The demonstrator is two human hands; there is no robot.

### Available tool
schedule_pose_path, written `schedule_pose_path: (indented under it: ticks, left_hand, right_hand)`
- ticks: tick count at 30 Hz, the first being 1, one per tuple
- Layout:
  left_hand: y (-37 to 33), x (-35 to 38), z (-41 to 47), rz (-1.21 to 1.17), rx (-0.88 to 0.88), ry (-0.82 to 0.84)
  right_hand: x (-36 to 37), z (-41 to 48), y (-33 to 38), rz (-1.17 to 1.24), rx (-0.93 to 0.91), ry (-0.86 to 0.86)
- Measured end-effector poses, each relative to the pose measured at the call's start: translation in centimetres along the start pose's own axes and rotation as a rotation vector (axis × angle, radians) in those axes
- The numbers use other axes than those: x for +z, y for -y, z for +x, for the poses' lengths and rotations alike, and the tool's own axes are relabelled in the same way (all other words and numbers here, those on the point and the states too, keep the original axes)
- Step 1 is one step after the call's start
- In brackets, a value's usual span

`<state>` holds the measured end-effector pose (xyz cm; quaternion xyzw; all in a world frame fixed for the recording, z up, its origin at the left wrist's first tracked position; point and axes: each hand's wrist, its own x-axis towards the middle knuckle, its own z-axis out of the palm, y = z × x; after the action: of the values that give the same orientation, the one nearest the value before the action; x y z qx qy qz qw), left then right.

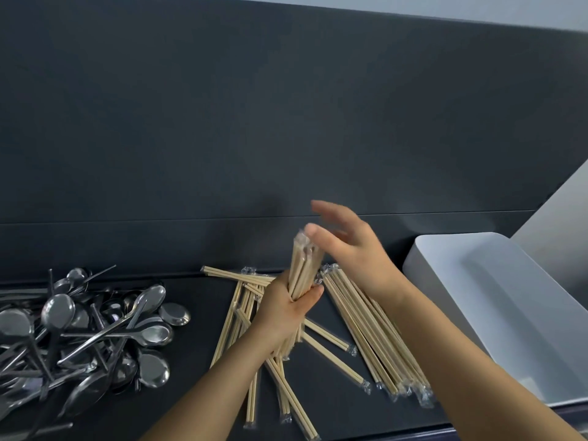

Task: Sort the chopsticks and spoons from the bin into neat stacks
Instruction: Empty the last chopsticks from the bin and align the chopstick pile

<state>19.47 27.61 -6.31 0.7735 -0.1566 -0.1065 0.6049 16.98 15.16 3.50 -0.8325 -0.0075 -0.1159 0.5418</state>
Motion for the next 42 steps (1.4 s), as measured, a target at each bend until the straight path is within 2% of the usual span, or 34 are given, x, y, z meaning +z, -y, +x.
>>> schedule_pose_path:
  ticks: [3,5,10,14,17,19,21,23,26,28,33,37,40,42]
  left_hand:
    - [-1.7,-0.2,0.4,-0.069,0.049,-0.027]
    - [-3.1,-0.1,0.5,-0.201,0.034,-0.043]
    - [-4.9,0.9,0.9,-0.669,-0.189,-0.048]
    - [-4.5,3.2,0.3,-0.674,-0.275,0.022]
    - [-3.9,4.3,0.1,-0.705,-0.325,0.066]
    - [-2.9,4.3,0.5,-0.568,-0.342,0.156]
    - [-1.7,3.9,0.6,-0.257,-0.287,0.268]
    - [0.1,3.3,0.8,0.113,-0.143,0.304]
    - [3.1,2.1,0.6,0.717,0.093,0.259]
    - [4.8,1.8,0.2,0.966,0.194,0.318]
    - [6.5,2.3,-1.0,1.099,0.243,0.558]
    - [7.2,2.1,-1.1,1.084,0.309,0.558]
    - [7.6,1.4,-1.0,1.019,0.305,0.563]
    - [7.7,0.8,-0.9,0.982,0.299,0.557]
  right_hand:
    - [-0.7,-1.8,-2.0,0.004,0.082,0.046]
    - [-0.9,-3.4,-3.4,-0.013,0.114,0.084]
    - [-0.3,-6.6,-5.7,-0.199,0.253,0.223]
    - [0.8,-7.8,-6.5,-0.475,0.264,0.069]
    - [0.9,-9.1,-7.7,-0.520,0.284,0.036]
    - [0.5,-9.7,-8.6,-0.572,0.314,0.024]
    - [-0.2,-10.1,-9.4,-0.653,0.366,-0.013]
    - [-1.1,-10.2,-10.2,-0.725,0.445,-0.070]
    - [-1.9,-10.0,-11.0,-0.848,0.538,-0.115]
    - [-1.6,-9.9,-11.8,-0.901,0.585,-0.115]
    - [0.3,-10.0,-13.4,-1.006,0.675,-0.070]
    - [0.7,-10.2,-14.3,-1.250,0.622,0.001]
    - [0.8,-10.1,-14.4,-1.237,0.517,-0.029]
    - [1.0,-10.1,-15.1,-1.226,0.403,0.010]
